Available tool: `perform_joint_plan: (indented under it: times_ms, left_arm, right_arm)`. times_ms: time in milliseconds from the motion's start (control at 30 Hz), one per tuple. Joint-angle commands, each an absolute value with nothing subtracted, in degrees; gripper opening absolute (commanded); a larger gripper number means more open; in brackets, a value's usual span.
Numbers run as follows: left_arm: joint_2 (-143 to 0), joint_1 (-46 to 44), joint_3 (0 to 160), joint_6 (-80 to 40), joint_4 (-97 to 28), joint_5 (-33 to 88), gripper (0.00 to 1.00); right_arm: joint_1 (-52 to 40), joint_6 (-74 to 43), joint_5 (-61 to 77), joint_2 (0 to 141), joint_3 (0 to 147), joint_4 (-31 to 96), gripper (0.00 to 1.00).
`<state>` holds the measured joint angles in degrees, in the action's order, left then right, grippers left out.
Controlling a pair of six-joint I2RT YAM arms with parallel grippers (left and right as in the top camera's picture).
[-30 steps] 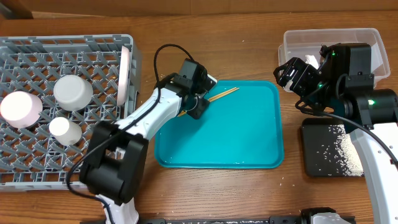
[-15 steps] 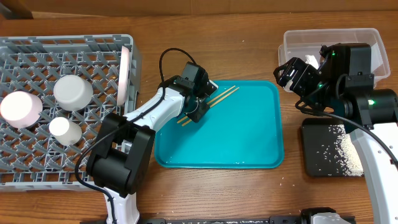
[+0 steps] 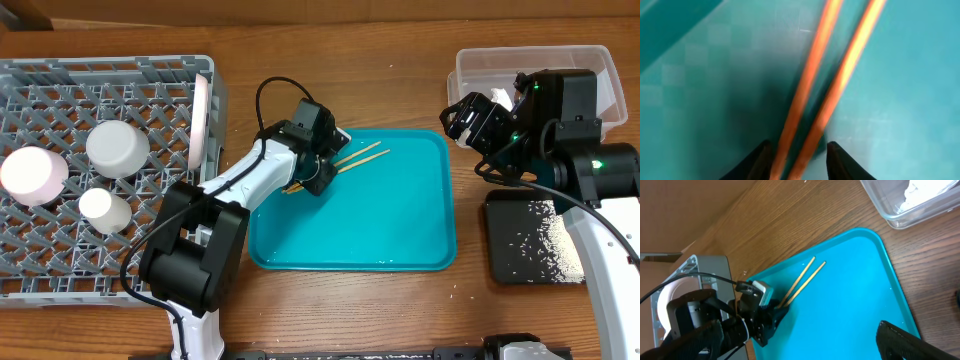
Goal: Sort waste into correct bins and load items into the dishwasher
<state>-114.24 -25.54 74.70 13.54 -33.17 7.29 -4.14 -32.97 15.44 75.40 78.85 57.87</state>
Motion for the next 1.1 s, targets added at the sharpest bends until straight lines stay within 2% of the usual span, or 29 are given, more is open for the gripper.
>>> perform_joint_plan:
  times_ms: [0,100,267,533,1067]
  left_arm:
    - [-113.9,-26.0,79.7,10.1,-35.7,10.6,0.40]
    - [-113.4,-26.0,82.9,8.0,-38.0,10.6,0.40]
    - [-113.4,-26.0,85.0,7.6,-41.0,11.6,0.30]
    - [-113.6,-27.4,81.1,9.4,-42.0,11.9,0.35]
    - [-113.6,-27.4,77.9,11.6,-40.3,7.1,0.39]
  right_arm:
    - [-4.0,-32.6,14.8,75.4,79.2,57.6,1.00]
    - [-4.0,-32.6,14.8,75.4,79.2,57.6,1.00]
    - [-4.0,-32.6,14.8,75.4,79.2,57.6,1.00]
    - [-4.0,-32.6,14.8,75.4,79.2,57.6,1.00]
    - [-4.0,-32.6,14.8,75.4,79.2,57.6,0.99]
